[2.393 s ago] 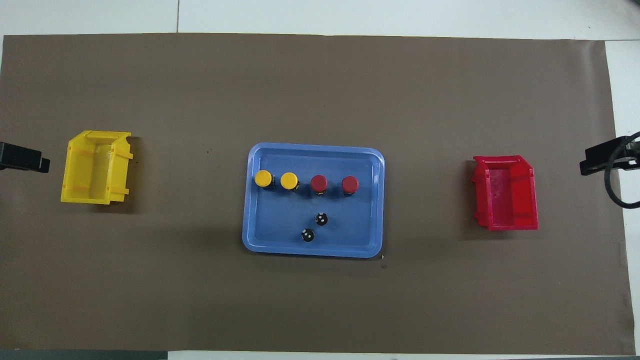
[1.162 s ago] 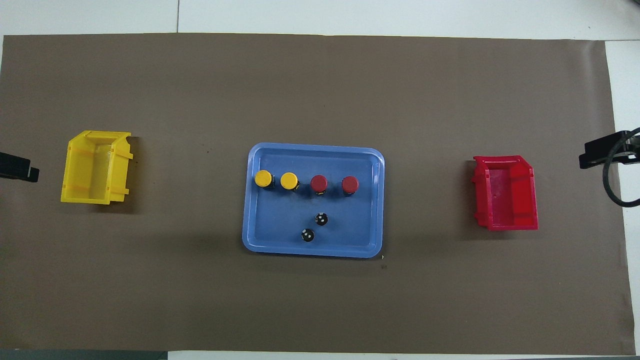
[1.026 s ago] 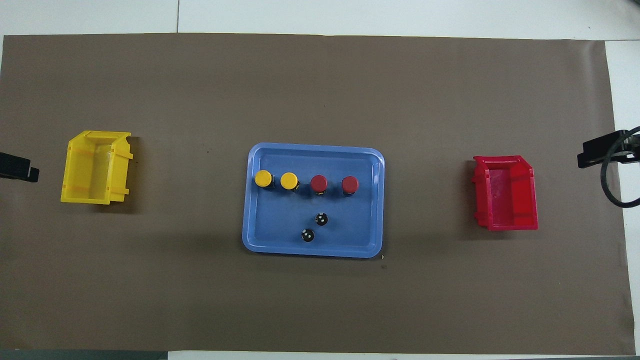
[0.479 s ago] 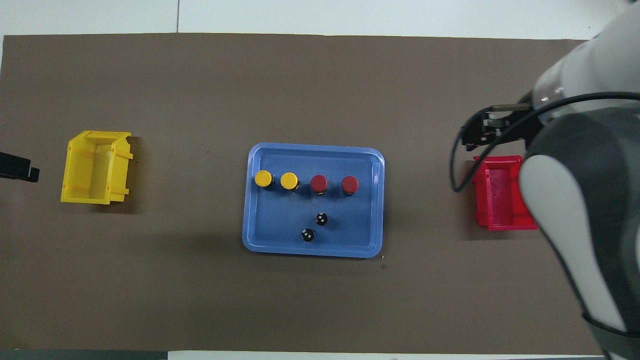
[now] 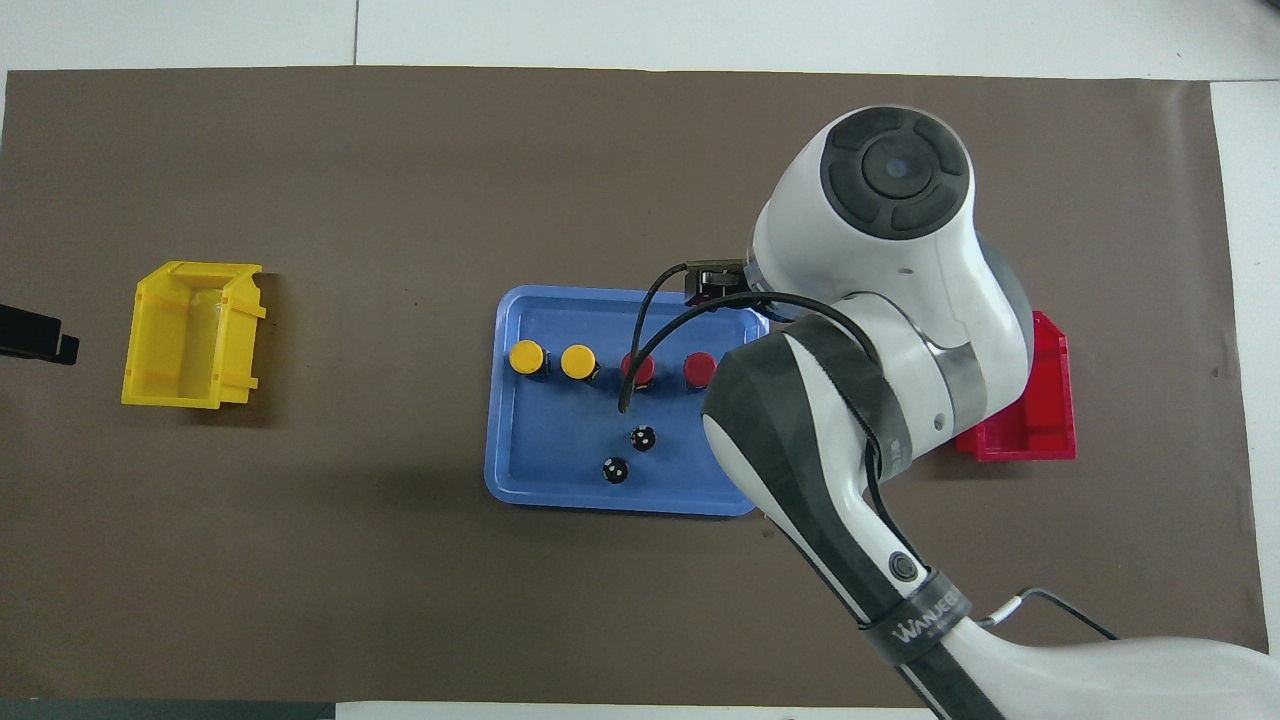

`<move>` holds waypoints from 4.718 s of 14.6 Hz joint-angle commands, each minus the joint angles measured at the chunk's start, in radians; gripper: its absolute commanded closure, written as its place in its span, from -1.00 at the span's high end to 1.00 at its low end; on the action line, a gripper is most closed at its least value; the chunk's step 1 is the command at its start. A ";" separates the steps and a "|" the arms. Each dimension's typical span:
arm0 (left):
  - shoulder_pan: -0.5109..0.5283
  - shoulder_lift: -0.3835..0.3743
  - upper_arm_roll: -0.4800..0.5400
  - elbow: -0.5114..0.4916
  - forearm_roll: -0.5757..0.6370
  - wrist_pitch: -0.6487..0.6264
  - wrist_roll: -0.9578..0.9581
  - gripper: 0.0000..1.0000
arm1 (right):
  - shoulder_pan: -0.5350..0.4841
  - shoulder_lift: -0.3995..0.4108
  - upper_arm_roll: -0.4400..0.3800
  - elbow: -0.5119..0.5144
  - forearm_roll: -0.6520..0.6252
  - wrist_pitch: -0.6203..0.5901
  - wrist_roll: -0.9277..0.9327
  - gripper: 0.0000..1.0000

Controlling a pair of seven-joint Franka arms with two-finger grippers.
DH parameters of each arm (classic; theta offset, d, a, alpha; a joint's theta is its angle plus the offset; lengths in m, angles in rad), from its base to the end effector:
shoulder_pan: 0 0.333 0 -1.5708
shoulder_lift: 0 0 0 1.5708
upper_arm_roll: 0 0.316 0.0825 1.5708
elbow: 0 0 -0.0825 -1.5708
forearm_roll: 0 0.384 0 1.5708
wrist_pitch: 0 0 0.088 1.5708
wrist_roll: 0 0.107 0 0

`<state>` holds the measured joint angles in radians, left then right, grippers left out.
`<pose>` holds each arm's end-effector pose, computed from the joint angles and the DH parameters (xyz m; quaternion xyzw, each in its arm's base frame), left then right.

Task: Sort red and yellow buttons by color
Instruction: 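Reach the right gripper to the red button nearest the red bin and grasp it, then lift the red button with the right gripper and drop it into the red bin, then grasp the yellow button nearest the yellow bin with the left gripper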

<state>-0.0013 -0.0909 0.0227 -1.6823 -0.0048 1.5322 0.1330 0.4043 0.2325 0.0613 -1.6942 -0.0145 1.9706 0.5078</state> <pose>0.5205 0.0112 0.6177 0.9980 -0.0558 -0.0293 0.0057 0.5685 0.2814 0.4622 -0.9996 0.0194 -0.0195 0.0106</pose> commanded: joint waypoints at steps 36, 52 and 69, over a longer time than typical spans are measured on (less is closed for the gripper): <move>0.018 -0.032 -0.004 -0.043 0.014 -0.004 -0.010 1.00 | 0.073 0.031 0.002 -0.211 -0.009 0.302 0.020 -0.75; -0.465 0.157 -0.032 -0.283 0.009 0.537 -0.659 0.61 | -0.527 -0.446 -0.011 -0.562 0.005 0.095 -0.647 -0.76; -0.577 0.307 -0.032 -0.313 -0.087 0.737 -0.696 0.25 | -0.527 -0.335 -0.011 -0.708 0.024 0.367 -0.675 -0.76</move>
<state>-0.5616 0.2225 -0.0256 -1.9709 -0.0783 2.2456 -0.5550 -0.1115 -0.1026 0.0443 -2.3802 -0.0182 2.2999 -0.1435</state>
